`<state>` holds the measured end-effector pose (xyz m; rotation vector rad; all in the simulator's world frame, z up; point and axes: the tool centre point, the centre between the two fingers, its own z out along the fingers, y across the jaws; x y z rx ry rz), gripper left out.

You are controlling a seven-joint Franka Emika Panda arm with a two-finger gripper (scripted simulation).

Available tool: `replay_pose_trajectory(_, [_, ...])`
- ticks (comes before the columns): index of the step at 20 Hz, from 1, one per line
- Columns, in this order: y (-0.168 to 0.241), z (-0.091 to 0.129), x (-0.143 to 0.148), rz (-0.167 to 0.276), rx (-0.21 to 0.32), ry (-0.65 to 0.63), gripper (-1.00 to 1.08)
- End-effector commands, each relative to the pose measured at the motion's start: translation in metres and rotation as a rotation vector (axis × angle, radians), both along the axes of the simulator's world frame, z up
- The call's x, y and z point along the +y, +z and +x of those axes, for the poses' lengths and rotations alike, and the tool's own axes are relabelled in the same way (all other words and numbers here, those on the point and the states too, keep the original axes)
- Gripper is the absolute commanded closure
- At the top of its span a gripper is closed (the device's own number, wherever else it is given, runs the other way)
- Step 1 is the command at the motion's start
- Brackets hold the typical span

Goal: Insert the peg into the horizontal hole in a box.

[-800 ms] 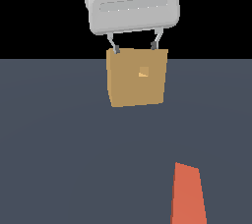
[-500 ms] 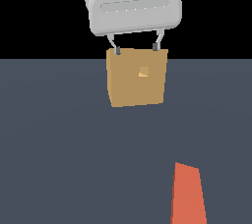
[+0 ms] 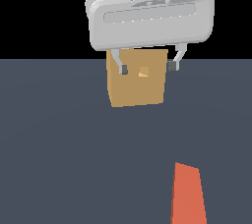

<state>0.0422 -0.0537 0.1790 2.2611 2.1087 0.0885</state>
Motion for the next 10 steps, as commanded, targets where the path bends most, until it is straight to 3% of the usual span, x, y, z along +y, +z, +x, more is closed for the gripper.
replay_pose_trajectory(1, [-0.016,0.003,-0.034,0.0,0.011,-0.046,-0.92])
replay_pose_trajectory(10, [-0.078,0.003,-0.166,0.005,0.052,-0.224,-0.92])
